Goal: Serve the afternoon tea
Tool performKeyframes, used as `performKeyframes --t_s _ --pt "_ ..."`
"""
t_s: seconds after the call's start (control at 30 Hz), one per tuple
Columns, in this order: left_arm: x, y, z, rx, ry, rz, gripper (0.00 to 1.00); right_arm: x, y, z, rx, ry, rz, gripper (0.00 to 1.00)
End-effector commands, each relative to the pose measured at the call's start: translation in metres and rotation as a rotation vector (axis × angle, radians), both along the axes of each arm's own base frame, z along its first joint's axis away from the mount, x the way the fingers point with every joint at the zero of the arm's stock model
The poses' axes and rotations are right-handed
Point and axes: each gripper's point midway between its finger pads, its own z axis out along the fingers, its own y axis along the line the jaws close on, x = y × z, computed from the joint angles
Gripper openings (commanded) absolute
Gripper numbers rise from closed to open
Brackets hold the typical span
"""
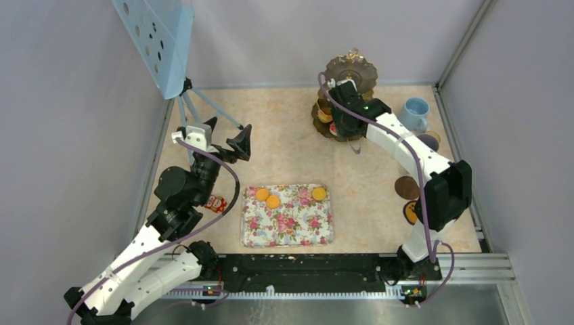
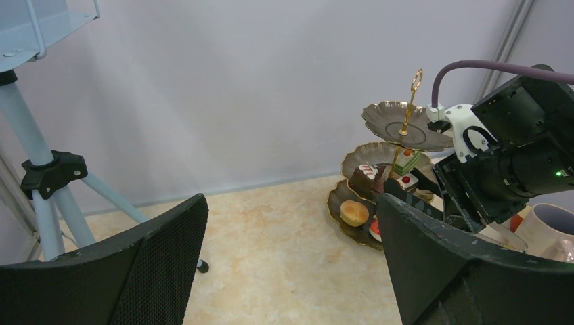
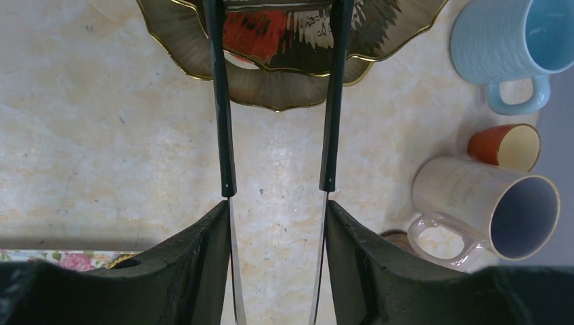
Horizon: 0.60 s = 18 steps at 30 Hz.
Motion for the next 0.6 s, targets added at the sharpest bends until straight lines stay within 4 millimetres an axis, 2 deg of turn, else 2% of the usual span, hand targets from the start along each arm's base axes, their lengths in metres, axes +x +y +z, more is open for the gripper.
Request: performKeyframes --t_s 0.0,0.27,0.4,0.47,0.57 --pt "-0.005 0.004 0.016 -0.043 -0.042 -0.005 0.99 0.01 -0.008 0.031 0.005 -0.109 -0.017 0.5" --pt "-0.005 0.003 0.015 -0.041 -0.04 -0.009 0.99 0.002 -0.007 0.043 0.027 -0.119 0.013 0.53" --pt "-0.004 0.002 0.015 -0.039 -0.038 -0.01 0.99 -0.015 -0.01 0.048 0.049 -0.101 0.04 0.52" --pt "-0.004 0.001 0.014 -0.038 -0.037 -0.012 0.99 -0.029 -0.01 0.056 0.092 -0.107 0.076 0.51" --pt "-0.003 -0.001 0.013 -0.035 -0.033 -0.018 0.99 -0.05 -0.009 0.055 0.127 -0.068 0.126 0.5"
